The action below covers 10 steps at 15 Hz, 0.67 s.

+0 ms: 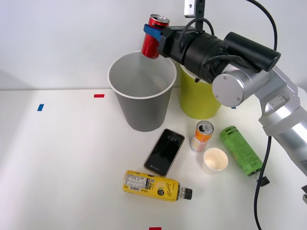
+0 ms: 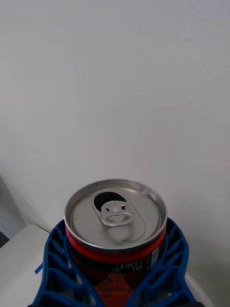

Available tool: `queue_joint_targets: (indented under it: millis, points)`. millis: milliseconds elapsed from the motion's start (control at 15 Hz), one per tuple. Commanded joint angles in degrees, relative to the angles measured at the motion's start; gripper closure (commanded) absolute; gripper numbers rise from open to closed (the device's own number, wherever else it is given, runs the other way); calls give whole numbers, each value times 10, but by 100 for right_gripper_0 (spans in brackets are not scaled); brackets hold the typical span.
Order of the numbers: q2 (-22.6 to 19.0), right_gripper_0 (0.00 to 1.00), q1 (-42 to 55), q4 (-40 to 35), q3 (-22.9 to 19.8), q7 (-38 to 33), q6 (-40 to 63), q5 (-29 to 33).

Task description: Put cans in the gray bin, plastic bottles in the light green bin

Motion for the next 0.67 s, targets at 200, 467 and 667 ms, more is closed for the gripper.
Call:
queue_joint_targets:
  millis: [200,467,667]
  points:
    - [-5,62,-5,4,17,4,-1,4]
    - [-15,0,0,-6,25,4,-2,3]
    - [-49,0,33,-64,24,2,-3,4]
